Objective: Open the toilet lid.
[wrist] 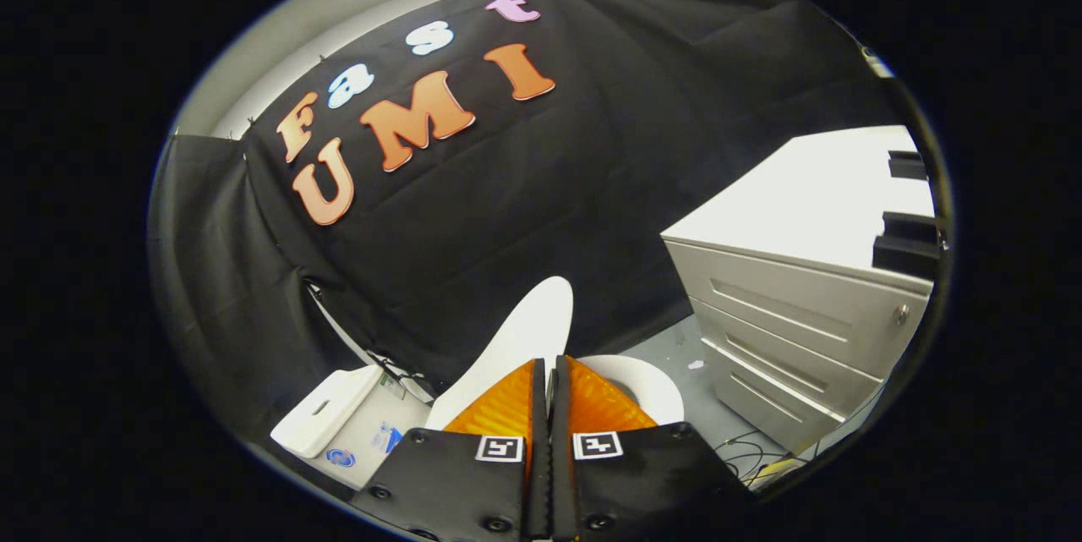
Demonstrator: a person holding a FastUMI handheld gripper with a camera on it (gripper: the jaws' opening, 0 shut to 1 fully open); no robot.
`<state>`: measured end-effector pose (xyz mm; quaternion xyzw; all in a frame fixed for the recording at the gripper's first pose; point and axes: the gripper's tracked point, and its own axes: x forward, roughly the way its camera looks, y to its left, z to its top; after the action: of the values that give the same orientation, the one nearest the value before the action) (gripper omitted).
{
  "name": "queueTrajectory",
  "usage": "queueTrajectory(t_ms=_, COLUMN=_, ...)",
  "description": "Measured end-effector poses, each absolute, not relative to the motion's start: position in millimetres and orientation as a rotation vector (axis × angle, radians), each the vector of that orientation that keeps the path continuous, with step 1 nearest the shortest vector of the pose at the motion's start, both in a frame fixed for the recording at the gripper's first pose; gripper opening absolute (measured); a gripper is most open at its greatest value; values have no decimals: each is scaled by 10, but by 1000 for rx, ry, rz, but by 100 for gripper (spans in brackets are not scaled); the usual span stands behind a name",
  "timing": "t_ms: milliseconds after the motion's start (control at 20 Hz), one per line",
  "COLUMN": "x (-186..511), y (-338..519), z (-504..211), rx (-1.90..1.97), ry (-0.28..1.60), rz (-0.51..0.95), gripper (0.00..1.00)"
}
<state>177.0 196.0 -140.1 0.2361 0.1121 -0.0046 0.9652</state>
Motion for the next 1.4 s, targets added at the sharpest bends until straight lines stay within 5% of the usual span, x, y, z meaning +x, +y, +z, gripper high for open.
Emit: queueTrajectory(t_ms=1400, x=2052, y=4559, z=282, rx=38, ry=139, rz=229, gripper=8)
